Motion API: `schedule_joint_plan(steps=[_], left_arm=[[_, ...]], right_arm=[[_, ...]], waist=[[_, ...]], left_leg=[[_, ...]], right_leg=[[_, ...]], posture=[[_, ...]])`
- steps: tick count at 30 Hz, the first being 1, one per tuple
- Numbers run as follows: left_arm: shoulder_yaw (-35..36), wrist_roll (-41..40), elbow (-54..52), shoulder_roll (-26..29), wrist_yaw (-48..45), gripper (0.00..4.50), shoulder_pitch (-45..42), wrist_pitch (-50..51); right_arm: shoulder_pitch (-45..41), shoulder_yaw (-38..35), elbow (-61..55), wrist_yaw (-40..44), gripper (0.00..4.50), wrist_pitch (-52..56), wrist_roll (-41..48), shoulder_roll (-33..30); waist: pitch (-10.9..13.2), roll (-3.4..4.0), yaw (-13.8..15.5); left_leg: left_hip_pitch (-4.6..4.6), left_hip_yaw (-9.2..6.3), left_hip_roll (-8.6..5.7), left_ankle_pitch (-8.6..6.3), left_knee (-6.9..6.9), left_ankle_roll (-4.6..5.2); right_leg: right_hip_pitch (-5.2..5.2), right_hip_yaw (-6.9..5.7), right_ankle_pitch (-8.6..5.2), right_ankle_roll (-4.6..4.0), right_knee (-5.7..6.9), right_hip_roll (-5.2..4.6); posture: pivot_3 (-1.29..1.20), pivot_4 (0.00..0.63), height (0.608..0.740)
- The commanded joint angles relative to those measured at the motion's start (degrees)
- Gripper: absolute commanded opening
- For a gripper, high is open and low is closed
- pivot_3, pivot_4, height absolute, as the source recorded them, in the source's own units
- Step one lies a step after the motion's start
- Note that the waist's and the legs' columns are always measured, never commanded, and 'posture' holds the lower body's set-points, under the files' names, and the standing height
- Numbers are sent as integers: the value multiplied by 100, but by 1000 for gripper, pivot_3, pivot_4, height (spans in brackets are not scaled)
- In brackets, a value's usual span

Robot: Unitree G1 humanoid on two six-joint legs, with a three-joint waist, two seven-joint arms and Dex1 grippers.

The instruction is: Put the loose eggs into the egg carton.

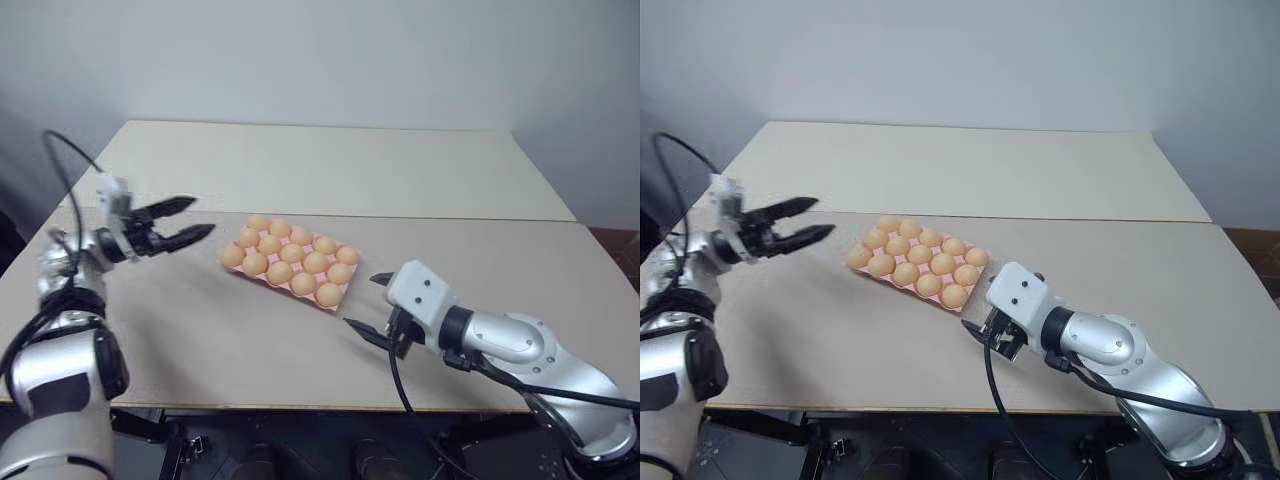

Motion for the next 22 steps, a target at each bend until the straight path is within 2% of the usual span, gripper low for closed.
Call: schedule_joint_plan(steps=[1,5,12,15,22], left_arm=[[254,-409,-661,411,-434,4468,490,267],[412,-807,-2354,700,-487,4468,1734,762],[1367,-1605,-5347,979,106,4468,4081,1889],[1728,-1861,-6109,988,294,4468,4758,2235],[2106,-2140,-7132,853,991,4468,5513,2697]], right_arm=[[87,-558,-167,237,4500,-294,81,-200],[252,-1313,-86,739,4500,-354,446,-483],[744,-2310,140,1716,4500,-908,684,-1180],[830,-2469,309,1956,4500,-1139,700,-1359],[691,-2304,893,2231,4500,-1546,570,-1530]], waist=[[0,0,-33],[0,1,-33],[0,1,-15],[0,1,-20],[0,0,-12]], left_leg=[[0,0,0,0,-1,0],[4,0,4,0,0,0],[7,2,11,0,-1,0],[21,6,11,0,-2,0],[20,10,10,-1,-5,-1]], right_leg=[[0,0,0,0,0,0],[5,0,0,0,2,-1],[6,1,0,0,-1,-2],[16,3,0,0,-1,-2],[16,4,-1,0,-7,-2]], posture=[[0,150,740],[0,150,740],[0,150,740],[0,150,740],[0,150,740]])
